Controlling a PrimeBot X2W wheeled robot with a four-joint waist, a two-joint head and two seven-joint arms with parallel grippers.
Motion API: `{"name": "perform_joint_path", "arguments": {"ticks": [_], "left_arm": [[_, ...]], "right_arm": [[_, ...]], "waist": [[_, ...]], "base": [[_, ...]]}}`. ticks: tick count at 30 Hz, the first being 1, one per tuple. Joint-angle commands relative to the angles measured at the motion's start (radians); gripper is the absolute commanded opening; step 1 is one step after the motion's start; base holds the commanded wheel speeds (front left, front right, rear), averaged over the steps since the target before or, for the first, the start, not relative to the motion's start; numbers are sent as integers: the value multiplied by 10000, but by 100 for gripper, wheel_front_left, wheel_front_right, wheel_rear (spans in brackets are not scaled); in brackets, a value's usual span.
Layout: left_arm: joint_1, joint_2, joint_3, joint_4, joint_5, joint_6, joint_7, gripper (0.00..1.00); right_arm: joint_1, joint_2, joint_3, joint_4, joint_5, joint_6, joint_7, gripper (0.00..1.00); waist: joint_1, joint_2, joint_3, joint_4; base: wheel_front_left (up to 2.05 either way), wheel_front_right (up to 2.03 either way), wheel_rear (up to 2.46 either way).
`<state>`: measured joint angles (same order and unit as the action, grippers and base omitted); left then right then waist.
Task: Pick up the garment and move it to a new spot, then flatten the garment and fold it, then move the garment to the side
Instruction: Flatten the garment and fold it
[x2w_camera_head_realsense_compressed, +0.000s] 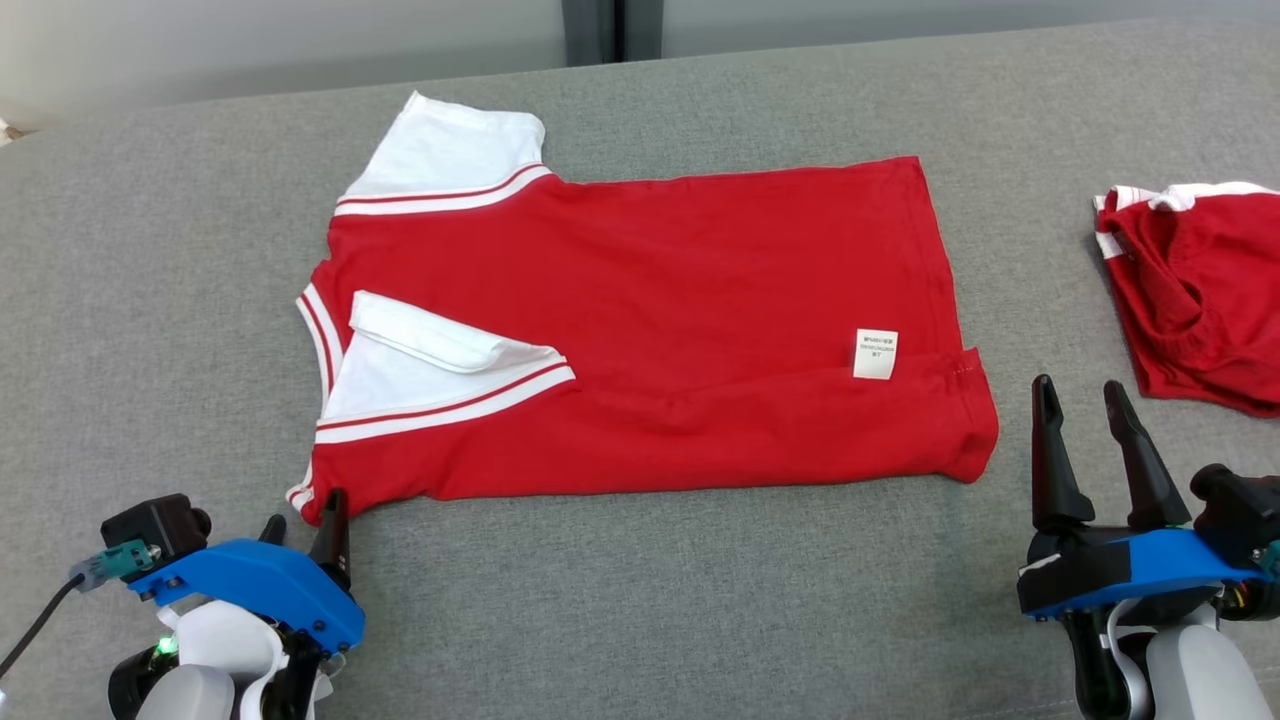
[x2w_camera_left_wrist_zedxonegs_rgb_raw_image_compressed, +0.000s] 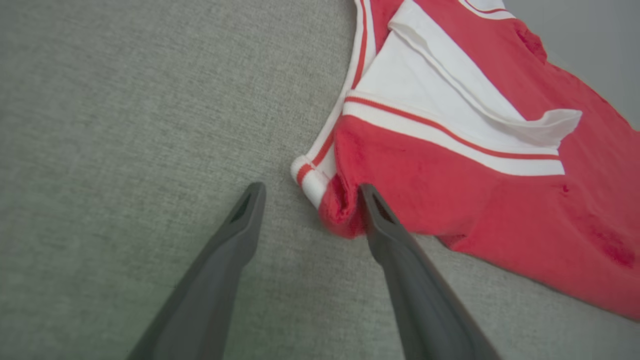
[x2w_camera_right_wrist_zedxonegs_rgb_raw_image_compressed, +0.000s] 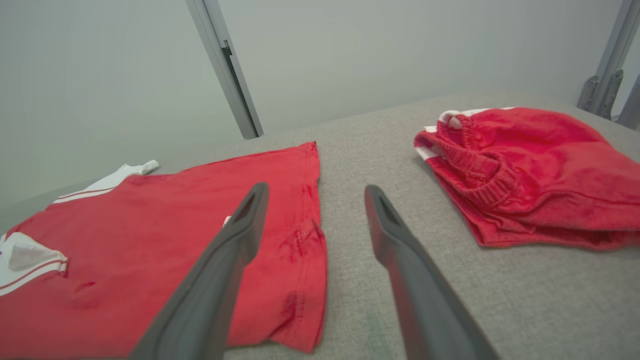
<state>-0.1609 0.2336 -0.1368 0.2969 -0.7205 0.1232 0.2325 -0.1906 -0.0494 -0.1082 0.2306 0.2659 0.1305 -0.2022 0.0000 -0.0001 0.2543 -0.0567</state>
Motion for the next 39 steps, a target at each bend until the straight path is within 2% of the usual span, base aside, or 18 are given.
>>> {"name": "perform_joint_path", "arguments": {"ticks": [1,2,3,4,5,6,12,23,24,26,27,28,29,34,39], "left_arm": [[75,0,37,-34,-67,0,54,100],[122,-50,68,-114,-149,-43,60,100],[140,-81,106,-169,-215,-49,52,90],[141,-82,116,-217,-248,-37,59,58],[118,-86,90,-273,-244,-66,47,22],[80,-117,78,-324,-271,-121,-15,0],[-94,-190,-9,-474,-254,-254,-214,0],[62,-178,34,-803,-268,-313,-559,0],[84,-173,63,-816,-300,-318,-605,0],[146,-156,110,-840,-336,-311,-667,0],[181,-152,122,-858,-341,-305,-698,0],[224,-142,128,-876,-341,-298,-714,0],[267,-133,132,-902,-334,-293,-750,0],[449,-74,29,-1262,-284,-387,-784,0],[930,43,34,-2299,-397,-391,-630,0]], "right_arm": [[102,-22,-3,-27,-22,5,21,100],[96,-22,-4,-5,-36,5,35,100],[100,-22,2,48,-82,5,99,100],[104,-22,14,117,-142,5,152,100],[100,-22,28,200,-214,5,248,100],[77,-22,20,321,-252,5,349,100],[-373,-20,119,1638,-397,5,861,100],[-1422,-2,415,4156,49,6,1253,100],[-1502,1,478,4336,92,6,1302,95],[-1670,8,523,4669,-12,6,1295,47],[-1752,21,587,4829,-3,10,1334,35],[-1832,35,655,4972,5,16,1371,9],[-1904,35,664,5069,3,16,1382,0],[-2077,-22,651,4942,157,11,1296,0],[-1443,-169,327,3671,554,5,1855,0]], "waist": [[0,1,6,-13],[0,1,19,-27],[0,1,31,-36],[0,1,40,-40],[0,1,50,-42],[0,1,63,-41],[0,1,123,30],[0,1,122,339],[0,1,102,357],[0,1,31,379],[0,1,-8,391],[0,1,-56,403],[0,1,-100,414],[0,1,-407,474],[0,1,-788,530]], "base": [[0,0,0],[0,0,0],[0,0,0],[0,0,0],[0,0,0],[0,0,0],[0,0,0],[0,0,0],[0,0,0],[0,0,0],[0,0,0],[0,0,0],[0,0,0],[0,0,0],[0,0,0]]}}
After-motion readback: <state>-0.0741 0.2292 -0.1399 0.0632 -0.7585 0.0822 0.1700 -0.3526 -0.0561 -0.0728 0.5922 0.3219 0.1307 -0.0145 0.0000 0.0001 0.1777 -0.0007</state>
